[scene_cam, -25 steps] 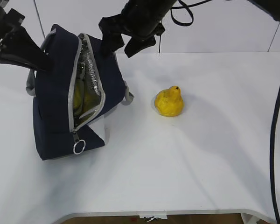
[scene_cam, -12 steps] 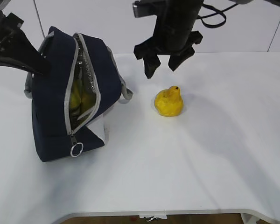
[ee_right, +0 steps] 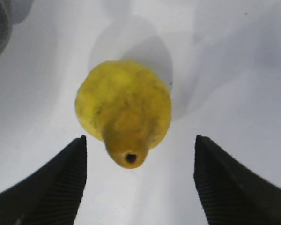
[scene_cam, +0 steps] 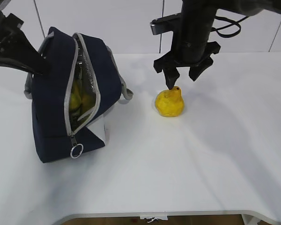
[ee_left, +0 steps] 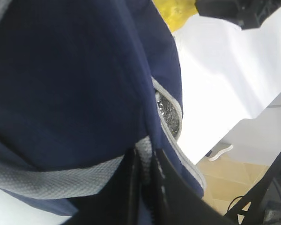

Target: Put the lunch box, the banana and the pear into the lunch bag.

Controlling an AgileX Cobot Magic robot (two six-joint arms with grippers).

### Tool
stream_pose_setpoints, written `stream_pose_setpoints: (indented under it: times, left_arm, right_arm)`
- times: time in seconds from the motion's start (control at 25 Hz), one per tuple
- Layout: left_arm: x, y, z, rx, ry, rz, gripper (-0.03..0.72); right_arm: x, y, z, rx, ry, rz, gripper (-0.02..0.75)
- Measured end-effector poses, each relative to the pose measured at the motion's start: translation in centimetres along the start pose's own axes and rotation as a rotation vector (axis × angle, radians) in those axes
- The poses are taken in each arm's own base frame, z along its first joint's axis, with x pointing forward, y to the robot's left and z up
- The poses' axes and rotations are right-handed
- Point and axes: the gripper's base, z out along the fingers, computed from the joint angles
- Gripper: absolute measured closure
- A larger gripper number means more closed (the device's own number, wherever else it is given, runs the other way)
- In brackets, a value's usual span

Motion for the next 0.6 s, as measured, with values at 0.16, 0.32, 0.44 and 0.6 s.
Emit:
stream_pose_setpoints:
  times: [0.16,0.32,0.44,0.6]
  left_arm:
    - [0.0,0.0,0.0,0.000,0.000,0.000,0.675]
    - [0.0,0.0,0.0,0.000,0.000,0.000,0.675]
    - [0.0,0.0,0.0,0.000,0.000,0.000,0.675]
    - [0.0,0.0,0.0,0.000,0.000,0.000,0.675]
  right_arm:
    - [0.0,-0.9,0.6,-0.103,0.013,0.076,0.192]
    - [0.0,-0.5,1.4,-0.166,0.029,0.085,0.192]
    - [0.0,-0.4,2.2,-0.170,0.044,0.084,0.192]
    - [0.1,-0.3,3.2,-0.172,0.062,0.083,0.265]
